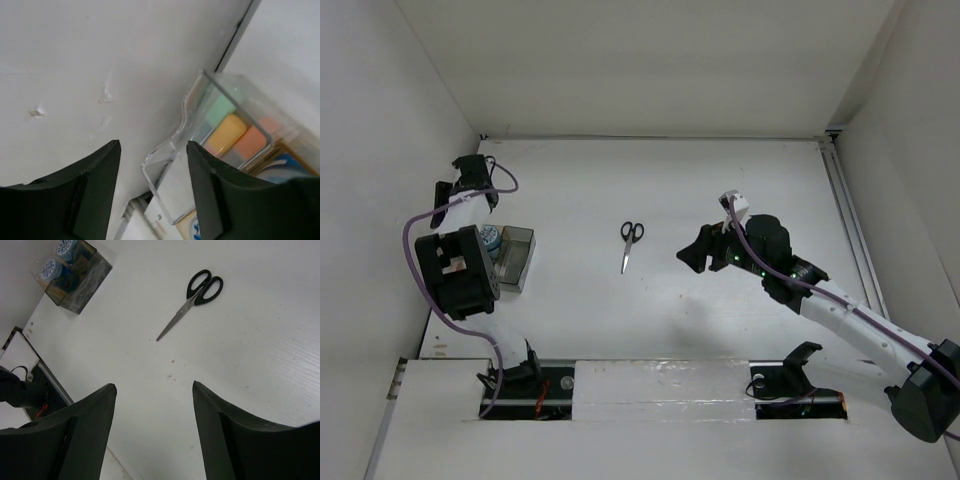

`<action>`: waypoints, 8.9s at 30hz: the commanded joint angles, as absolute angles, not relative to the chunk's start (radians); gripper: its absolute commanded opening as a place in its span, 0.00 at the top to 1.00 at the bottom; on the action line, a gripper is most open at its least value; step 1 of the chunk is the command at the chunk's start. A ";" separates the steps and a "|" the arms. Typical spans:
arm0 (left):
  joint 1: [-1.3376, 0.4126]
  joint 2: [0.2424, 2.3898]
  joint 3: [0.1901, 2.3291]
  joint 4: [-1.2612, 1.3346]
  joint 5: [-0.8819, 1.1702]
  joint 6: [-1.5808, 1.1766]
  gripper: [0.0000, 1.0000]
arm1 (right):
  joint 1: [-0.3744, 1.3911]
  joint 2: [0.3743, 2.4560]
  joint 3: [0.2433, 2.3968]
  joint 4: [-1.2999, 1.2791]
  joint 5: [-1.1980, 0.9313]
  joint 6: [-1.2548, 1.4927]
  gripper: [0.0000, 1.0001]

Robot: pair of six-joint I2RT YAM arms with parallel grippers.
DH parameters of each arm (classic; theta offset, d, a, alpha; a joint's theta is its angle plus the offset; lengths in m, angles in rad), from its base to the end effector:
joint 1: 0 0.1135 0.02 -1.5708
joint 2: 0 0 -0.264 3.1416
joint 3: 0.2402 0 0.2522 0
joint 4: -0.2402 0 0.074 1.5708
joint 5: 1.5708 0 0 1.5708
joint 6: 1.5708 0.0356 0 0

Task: Sort the stationery into containers
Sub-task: Place the stationery in the storage box, then move the scissors to the center of the board, then pick up the scissors from the center of the board, then place the scissors in the storage box.

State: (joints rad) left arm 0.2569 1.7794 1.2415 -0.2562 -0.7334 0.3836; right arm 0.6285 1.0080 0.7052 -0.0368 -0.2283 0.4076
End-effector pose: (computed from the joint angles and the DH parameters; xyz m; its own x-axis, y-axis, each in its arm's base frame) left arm 0.3675 0.1212 0.2262 -0.8802 0.0563 -0.4713 -0.3377 0.6236 0.7051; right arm 0.1840 0.1437 0.2848 -0.5428 0.0828 -0.8358 -0.5774 0.6858 0.4430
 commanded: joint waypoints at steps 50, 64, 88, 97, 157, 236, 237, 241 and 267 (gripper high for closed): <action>-0.245 0.585 0.792 -0.221 0.072 -0.396 0.00 | 0.805 1.946 1.512 -0.419 0.390 0.492 0.38; -0.245 0.583 0.782 -0.221 0.092 -0.387 0.00 | 0.753 2.190 1.775 -0.532 0.405 0.512 0.41; -0.245 0.621 0.782 -0.212 0.155 -0.377 0.00 | 0.724 2.263 1.815 -0.532 0.324 0.503 0.75; -0.245 0.621 0.782 -0.212 0.155 -0.368 0.00 | 0.715 2.263 1.770 -0.522 0.278 0.503 0.70; -0.245 0.848 0.773 -0.095 0.673 -0.388 0.52 | 0.989 1.500 1.250 0.140 0.124 0.468 1.00; 0.149 1.247 0.825 -0.066 0.058 0.376 1.00 | 0.853 0.857 0.802 -0.054 -0.012 0.376 0.13; 0.149 1.247 0.825 -0.066 0.058 0.376 1.00 | 0.853 0.857 0.802 -0.054 -0.012 0.376 0.13; 0.149 1.238 0.753 -0.005 0.048 0.345 1.00 | 0.853 0.857 0.793 -0.054 -0.012 0.376 0.13; 0.149 1.258 0.681 0.055 -0.055 0.241 1.00 | 0.853 0.856 0.793 -0.044 -0.032 0.385 0.13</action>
State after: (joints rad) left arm 0.1478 1.2751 0.6956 0.0189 -0.0319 0.2619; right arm 0.8574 0.8635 0.8013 -0.0971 -0.0101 0.3885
